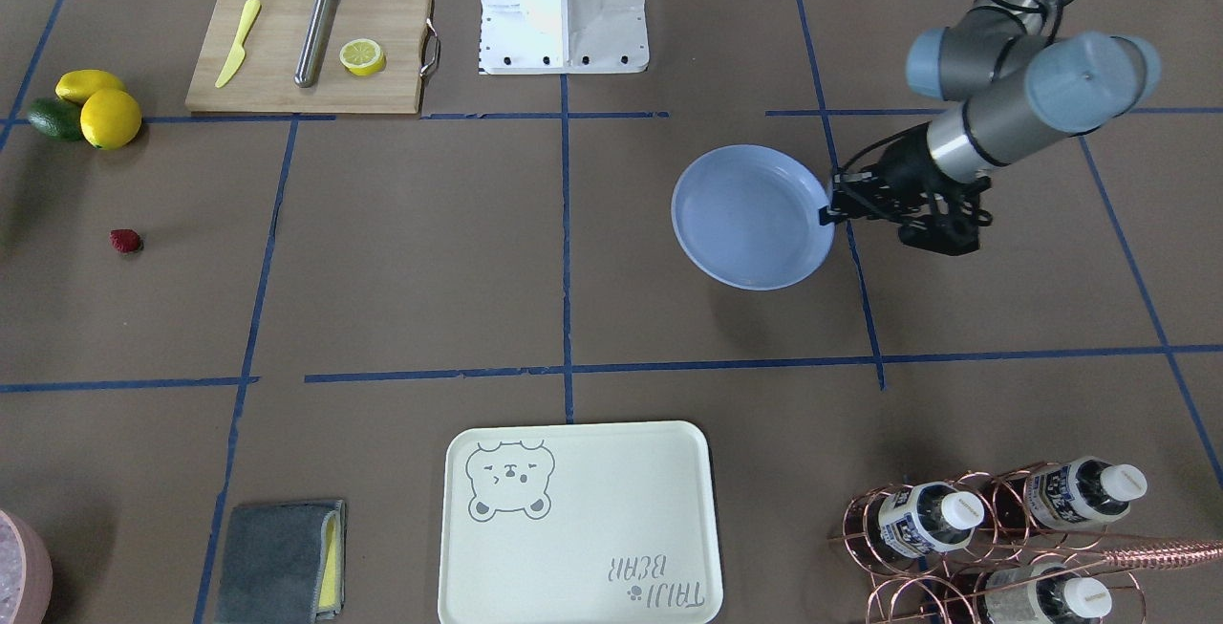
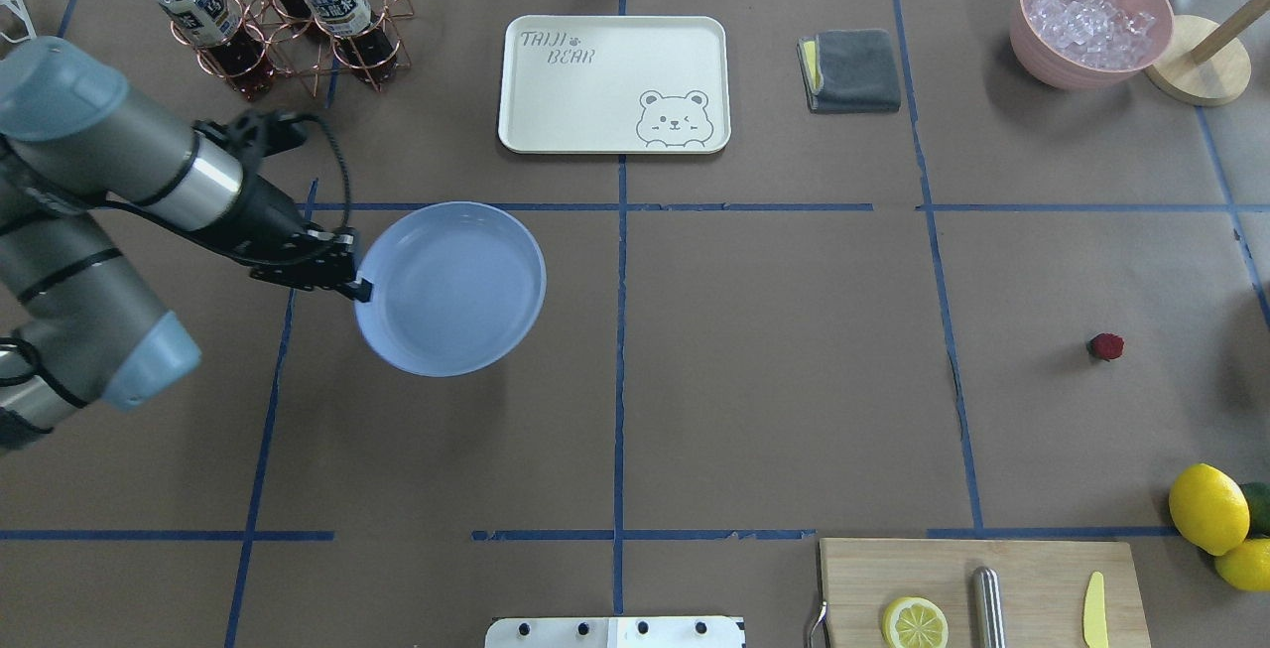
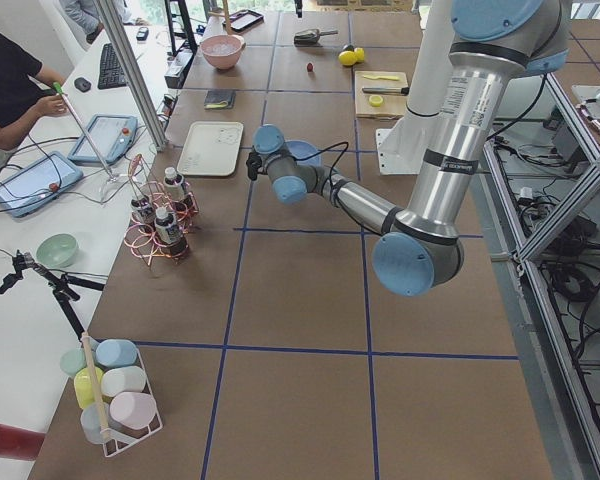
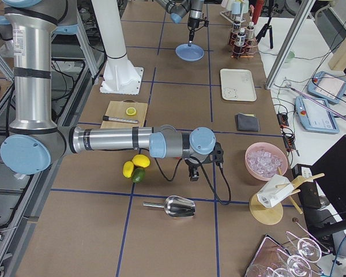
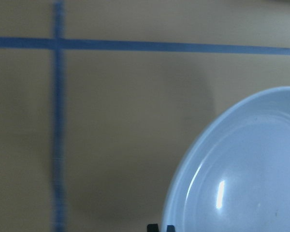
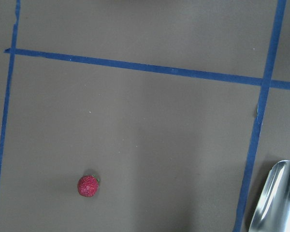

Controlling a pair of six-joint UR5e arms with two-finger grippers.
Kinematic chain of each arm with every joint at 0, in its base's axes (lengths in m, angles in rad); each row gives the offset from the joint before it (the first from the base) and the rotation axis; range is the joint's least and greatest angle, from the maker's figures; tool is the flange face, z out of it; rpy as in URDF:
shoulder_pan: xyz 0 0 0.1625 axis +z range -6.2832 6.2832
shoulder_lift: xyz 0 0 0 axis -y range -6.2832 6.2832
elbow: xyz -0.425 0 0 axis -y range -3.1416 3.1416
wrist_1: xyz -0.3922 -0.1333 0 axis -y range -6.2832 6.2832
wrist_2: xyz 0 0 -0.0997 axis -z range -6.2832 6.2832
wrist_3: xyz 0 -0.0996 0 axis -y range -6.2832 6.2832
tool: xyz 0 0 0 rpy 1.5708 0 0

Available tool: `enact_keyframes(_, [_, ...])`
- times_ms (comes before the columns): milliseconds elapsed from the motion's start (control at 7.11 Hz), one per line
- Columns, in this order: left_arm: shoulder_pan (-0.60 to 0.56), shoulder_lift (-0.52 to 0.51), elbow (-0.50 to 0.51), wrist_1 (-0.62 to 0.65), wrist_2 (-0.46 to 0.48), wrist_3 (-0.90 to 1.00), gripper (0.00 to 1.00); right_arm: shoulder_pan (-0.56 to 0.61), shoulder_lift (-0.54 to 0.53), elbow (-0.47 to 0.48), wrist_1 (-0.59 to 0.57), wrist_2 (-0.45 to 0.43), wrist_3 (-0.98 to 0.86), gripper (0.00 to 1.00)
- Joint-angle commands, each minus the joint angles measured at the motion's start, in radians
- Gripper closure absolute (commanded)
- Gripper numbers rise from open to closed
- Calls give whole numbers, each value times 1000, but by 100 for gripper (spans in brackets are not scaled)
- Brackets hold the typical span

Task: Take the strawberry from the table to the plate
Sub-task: 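Grip the light blue plate rim with the left gripper, slide it to center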

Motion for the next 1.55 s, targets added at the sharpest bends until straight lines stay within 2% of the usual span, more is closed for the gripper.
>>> enact_keyframes(0, [208, -138, 24, 3, 205, -202, 100, -2, 0, -1, 8, 2, 1, 0])
enact_keyframes(141, [242, -155, 67, -1, 287, -209, 100, -3, 0, -3, 8, 2, 1, 0])
enact_keyframes(281, [254, -173, 99, -1, 324, -207, 100, -6, 0, -3, 8, 4, 1, 0])
enact_keyframes(1266, [270, -170, 99, 3, 326, -207, 100, -24, 0, -3, 8, 2, 1, 0])
enact_keyframes(1406, [270, -169, 99, 5, 329, -207, 65, -30, 0, -1, 8, 1, 1, 0])
